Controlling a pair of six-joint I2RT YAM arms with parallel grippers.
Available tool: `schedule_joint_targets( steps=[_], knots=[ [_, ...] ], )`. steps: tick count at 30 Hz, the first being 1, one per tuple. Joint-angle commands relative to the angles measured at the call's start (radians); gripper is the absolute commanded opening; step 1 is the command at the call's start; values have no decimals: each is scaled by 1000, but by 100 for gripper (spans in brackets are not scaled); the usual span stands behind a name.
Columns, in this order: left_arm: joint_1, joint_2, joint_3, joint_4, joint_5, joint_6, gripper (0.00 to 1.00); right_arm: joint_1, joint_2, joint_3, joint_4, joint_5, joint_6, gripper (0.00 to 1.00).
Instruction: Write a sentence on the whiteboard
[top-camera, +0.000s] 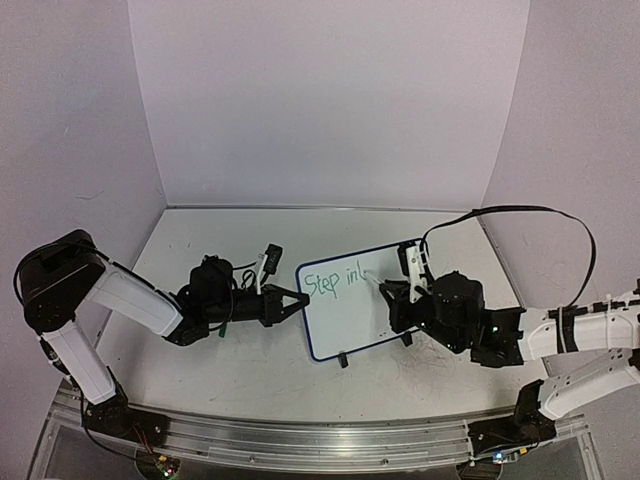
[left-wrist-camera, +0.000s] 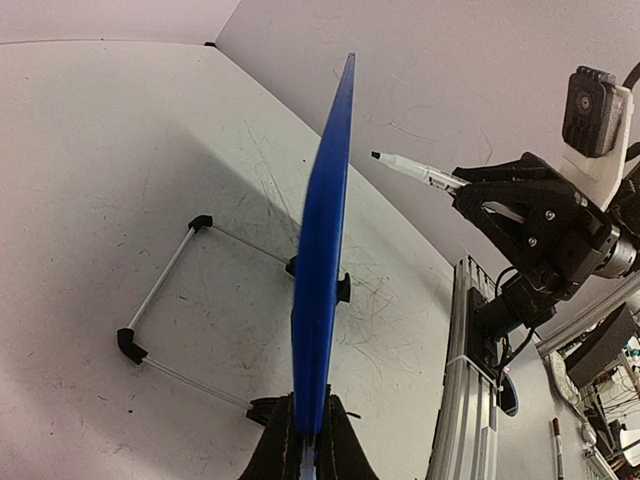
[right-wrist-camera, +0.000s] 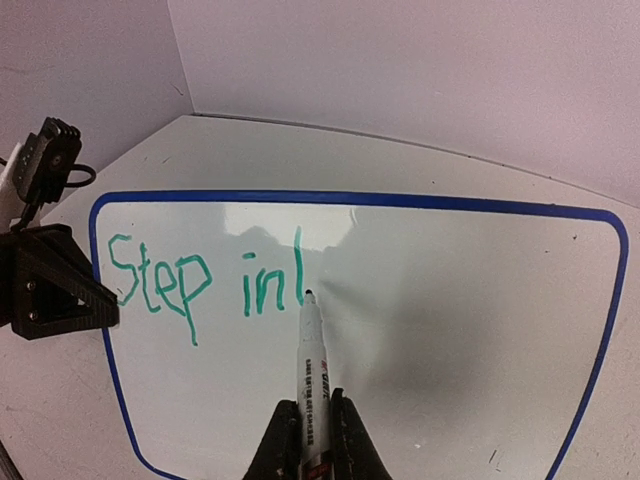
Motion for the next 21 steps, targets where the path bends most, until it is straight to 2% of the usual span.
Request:
schedule_joint_targets(
  steps=[1,13,21],
  knots=[
    [-14,-20,19,-52,6,15,0,-3,48,67,67,-11,-41,0],
    [-15,-25,17,-54,7,16,0,-3,86,79,93,2,-41,0],
    [-15,-25,15,-57,7,15,0,-3,109,85,61,74,-27,0]
  ],
)
